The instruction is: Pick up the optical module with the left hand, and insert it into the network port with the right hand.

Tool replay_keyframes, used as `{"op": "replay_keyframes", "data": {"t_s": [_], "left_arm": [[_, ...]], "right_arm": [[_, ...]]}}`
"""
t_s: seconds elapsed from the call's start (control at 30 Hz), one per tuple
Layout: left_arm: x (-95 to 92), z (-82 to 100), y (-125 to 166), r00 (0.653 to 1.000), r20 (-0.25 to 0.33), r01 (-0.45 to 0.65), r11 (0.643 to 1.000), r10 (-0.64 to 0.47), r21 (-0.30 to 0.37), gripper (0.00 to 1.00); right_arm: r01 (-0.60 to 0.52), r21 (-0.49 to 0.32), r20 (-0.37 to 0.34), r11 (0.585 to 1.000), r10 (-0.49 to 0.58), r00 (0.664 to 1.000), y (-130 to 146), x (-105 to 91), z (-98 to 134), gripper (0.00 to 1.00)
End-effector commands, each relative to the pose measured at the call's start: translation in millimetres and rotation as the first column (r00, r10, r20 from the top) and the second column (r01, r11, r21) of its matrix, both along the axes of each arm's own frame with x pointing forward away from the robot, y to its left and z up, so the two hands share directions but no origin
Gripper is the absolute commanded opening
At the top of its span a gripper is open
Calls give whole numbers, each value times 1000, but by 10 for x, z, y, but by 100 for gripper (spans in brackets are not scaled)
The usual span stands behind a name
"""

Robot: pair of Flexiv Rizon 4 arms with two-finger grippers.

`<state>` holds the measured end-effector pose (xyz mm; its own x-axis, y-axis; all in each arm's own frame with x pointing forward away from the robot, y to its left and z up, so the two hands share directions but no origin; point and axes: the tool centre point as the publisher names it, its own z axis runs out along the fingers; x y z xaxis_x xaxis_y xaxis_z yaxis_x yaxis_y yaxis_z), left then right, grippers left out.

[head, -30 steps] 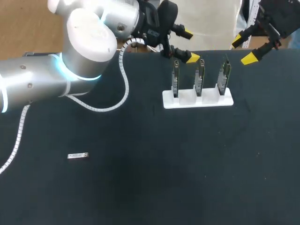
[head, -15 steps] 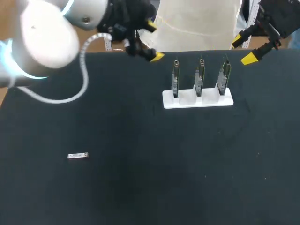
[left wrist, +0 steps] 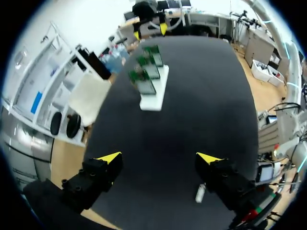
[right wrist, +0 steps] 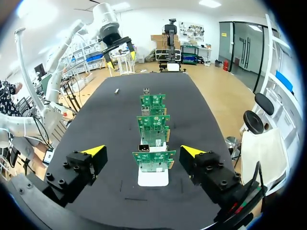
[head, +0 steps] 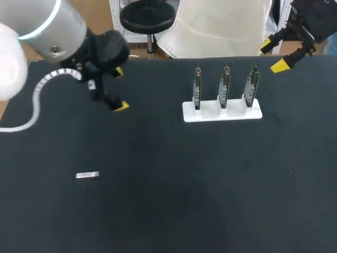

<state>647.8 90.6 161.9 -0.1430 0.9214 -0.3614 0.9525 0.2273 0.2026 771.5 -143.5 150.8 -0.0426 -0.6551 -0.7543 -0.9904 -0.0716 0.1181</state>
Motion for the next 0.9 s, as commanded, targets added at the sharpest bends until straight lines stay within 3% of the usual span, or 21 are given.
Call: {"op": "replay_keyframes", "data": {"t_s": [0.03,0.1,0.23,0.43,0.63,0.9], "left_arm": [[-227,81,311,999,-32,-37,997,39,71,100],[-336,-7,412,998,-47,-38,993,43,114,100],[-529,-183,582,993,-103,-50,993,61,111,100],[-804,-433,743,988,-149,-12,985,38,173,100],[-954,-645,873,979,-198,-11,972,59,235,100],[-1090,-907,854,969,-243,12,964,55,266,100]], "right_arm": [[2,0,1,1000,-2,1000,1,-8,0,100],[2,0,1,1000,-2,1000,1,-8,0,100],[2,0,1,1000,-2,1000,1,-8,0,100],[2,0,1,1000,-2,1000,1,-8,0,100],[2,0,1,1000,-2,1000,1,-8,0,100],[2,0,1,1000,-2,1000,1,-8,0,100]]}}
